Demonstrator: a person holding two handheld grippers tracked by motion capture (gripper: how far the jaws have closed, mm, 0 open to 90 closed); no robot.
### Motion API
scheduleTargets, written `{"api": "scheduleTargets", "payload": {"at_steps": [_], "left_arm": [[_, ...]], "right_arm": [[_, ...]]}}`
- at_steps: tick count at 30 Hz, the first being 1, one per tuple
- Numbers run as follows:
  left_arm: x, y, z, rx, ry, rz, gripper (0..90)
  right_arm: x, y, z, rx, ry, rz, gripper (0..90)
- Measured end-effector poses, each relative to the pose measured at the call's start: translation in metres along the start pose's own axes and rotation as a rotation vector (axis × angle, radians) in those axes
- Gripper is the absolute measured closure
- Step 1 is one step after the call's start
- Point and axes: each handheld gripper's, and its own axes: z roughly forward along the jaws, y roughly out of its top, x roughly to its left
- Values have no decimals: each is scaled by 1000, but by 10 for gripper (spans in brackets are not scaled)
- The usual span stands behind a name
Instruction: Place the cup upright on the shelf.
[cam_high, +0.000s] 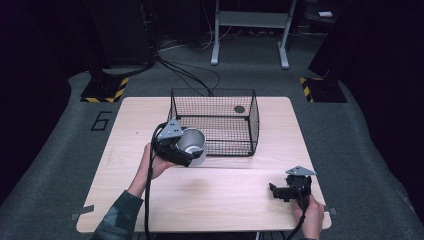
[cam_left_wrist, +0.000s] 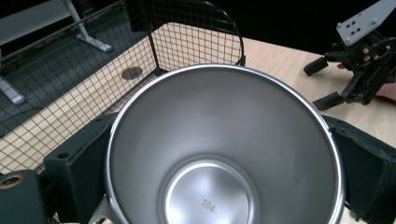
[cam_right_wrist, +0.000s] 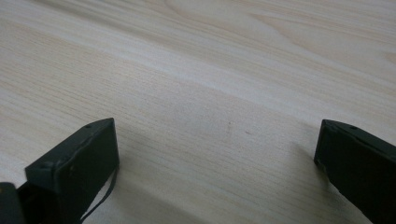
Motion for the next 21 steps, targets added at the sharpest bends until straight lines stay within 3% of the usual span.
{"api": "scheduleTargets", "payload": {"at_steps": [21], "left_arm": [[17, 26, 10, -8, -5, -6, 62]], "right_arm": [[0, 0, 0, 3, 0, 2, 0]]}}
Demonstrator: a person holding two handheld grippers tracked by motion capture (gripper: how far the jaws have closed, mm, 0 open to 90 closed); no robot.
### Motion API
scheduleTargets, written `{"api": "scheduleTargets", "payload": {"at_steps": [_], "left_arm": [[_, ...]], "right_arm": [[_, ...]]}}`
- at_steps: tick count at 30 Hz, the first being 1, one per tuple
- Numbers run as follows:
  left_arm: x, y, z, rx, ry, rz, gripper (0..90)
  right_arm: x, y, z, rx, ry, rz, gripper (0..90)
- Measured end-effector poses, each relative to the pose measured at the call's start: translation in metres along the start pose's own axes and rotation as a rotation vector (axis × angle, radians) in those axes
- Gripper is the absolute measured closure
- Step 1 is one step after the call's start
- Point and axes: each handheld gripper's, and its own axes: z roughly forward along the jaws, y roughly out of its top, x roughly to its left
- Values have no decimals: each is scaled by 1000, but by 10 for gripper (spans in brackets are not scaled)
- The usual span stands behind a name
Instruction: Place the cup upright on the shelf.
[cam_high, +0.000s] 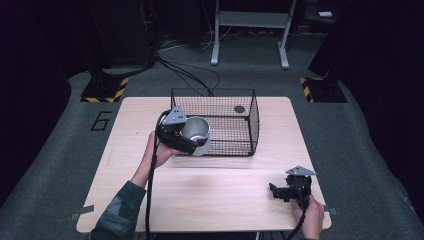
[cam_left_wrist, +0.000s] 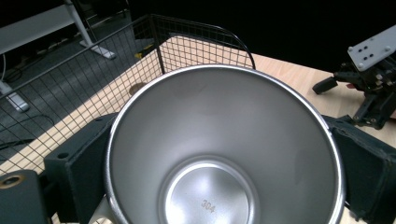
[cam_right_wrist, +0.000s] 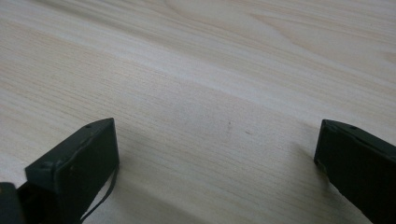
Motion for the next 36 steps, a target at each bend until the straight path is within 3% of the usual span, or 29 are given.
{"api": "scheduleTargets", "payload": {"at_steps": [11, 36], "left_arm": [[12, 12, 11, -3, 24, -2, 62], [40, 26, 38, -11, 71, -69, 62]], "right_arm": [[0, 0, 0, -2, 0, 1, 0], [0, 0, 0, 2, 0, -1, 0]]}}
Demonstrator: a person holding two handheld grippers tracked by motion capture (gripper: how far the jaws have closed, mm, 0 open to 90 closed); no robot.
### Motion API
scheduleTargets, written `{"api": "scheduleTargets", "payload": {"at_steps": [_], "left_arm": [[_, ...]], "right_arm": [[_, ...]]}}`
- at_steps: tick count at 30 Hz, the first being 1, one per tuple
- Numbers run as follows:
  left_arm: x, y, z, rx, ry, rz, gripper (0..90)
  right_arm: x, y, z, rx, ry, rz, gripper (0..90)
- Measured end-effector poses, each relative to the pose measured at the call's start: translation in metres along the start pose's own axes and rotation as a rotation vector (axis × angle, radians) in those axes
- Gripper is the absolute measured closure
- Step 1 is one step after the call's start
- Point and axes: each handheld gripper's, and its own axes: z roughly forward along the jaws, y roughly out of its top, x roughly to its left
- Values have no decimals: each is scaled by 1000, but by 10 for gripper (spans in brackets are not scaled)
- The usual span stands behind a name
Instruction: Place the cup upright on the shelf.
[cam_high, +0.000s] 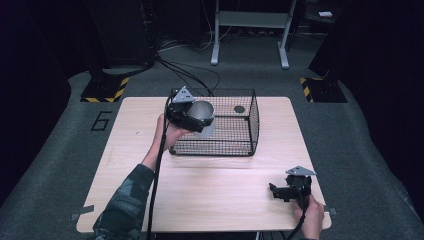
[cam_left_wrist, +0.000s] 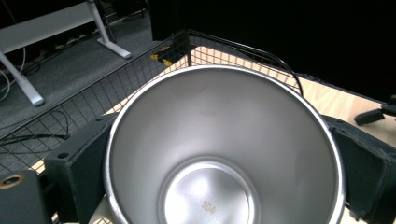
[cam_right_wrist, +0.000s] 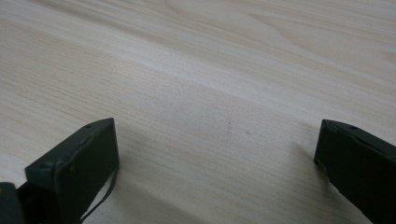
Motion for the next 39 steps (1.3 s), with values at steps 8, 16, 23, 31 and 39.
{"api": "scheduleTargets", "payload": {"at_steps": [8, 16, 23, 31, 39], "left_arm": [[10, -1, 13, 22, 15, -29, 62], [17, -2, 23, 24, 40, -54, 62], [21, -4, 35, 42, 52, -66, 62], [24, -5, 48, 68, 66, -83, 62], [24, -7, 63, 86, 68, -96, 61]], "right_arm": [[0, 0, 0, -2, 0, -2, 0], [0, 0, 0, -1, 2, -5, 0], [0, 0, 0, -3, 2, -1, 0], [0, 0, 0, -3, 2, 0, 0], [0, 0, 0, -3, 1, 0, 0]]}}
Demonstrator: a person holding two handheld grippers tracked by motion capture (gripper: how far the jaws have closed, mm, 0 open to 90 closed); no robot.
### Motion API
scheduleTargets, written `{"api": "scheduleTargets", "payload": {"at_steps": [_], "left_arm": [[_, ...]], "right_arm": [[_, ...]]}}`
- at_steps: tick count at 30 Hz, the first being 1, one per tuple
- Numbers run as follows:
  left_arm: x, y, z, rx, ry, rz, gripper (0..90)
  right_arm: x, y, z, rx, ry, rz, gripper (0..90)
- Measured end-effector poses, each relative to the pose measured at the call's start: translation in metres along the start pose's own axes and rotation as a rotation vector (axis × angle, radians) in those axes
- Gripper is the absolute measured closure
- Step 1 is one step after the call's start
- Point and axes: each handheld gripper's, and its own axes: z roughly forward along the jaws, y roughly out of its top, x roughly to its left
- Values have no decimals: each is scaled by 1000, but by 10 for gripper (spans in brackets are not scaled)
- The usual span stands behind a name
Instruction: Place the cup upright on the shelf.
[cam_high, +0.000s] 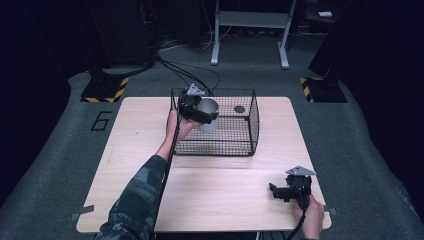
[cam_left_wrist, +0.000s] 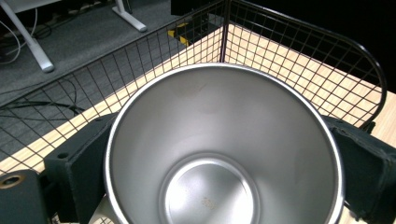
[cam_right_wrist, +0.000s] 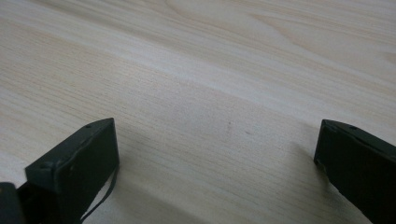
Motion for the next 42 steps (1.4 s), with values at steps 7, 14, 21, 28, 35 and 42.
{"api": "scheduleTargets", "payload": {"at_steps": [7, 14, 21, 28, 35, 42], "left_arm": [[2, -3, 13, 35, -9, -3, 61], [3, -5, 24, 60, -1, -5, 62], [5, -9, 35, 96, -3, -5, 62], [5, -11, 44, 135, -9, 8, 61], [4, -12, 51, 174, -18, 16, 61], [3, -11, 56, 190, -20, 14, 61]], "right_arm": [[0, 0, 0, 1, 1, -5, 0], [0, 0, 0, 1, 0, -5, 0], [0, 0, 0, 1, 1, -5, 0], [0, 0, 0, 2, 1, -2, 0], [0, 0, 0, 2, 1, -2, 0], [0, 0, 0, 2, 1, -2, 0]]}}
